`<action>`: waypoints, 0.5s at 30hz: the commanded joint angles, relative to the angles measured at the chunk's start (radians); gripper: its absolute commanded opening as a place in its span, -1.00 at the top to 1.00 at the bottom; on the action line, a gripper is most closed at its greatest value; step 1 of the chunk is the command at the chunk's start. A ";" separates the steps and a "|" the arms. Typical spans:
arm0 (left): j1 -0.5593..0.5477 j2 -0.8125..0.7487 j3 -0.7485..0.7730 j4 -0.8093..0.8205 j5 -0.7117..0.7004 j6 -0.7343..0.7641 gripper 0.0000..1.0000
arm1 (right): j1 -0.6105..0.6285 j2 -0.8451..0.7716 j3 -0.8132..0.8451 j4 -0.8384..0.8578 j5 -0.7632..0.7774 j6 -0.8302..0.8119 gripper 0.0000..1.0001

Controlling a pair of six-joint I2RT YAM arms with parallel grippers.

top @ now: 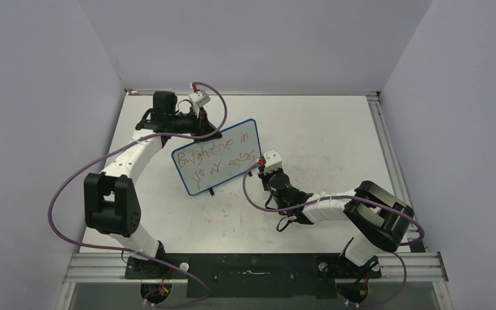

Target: Write a sentence on the whiteboard

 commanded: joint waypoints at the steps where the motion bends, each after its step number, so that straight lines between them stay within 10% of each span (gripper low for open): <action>1: -0.024 0.015 -0.037 -0.155 0.012 0.003 1.00 | -0.005 -0.018 0.000 0.041 0.021 0.011 0.89; 15: -0.024 0.015 -0.036 -0.156 0.013 0.003 1.00 | -0.012 0.024 0.025 0.063 0.012 0.001 0.89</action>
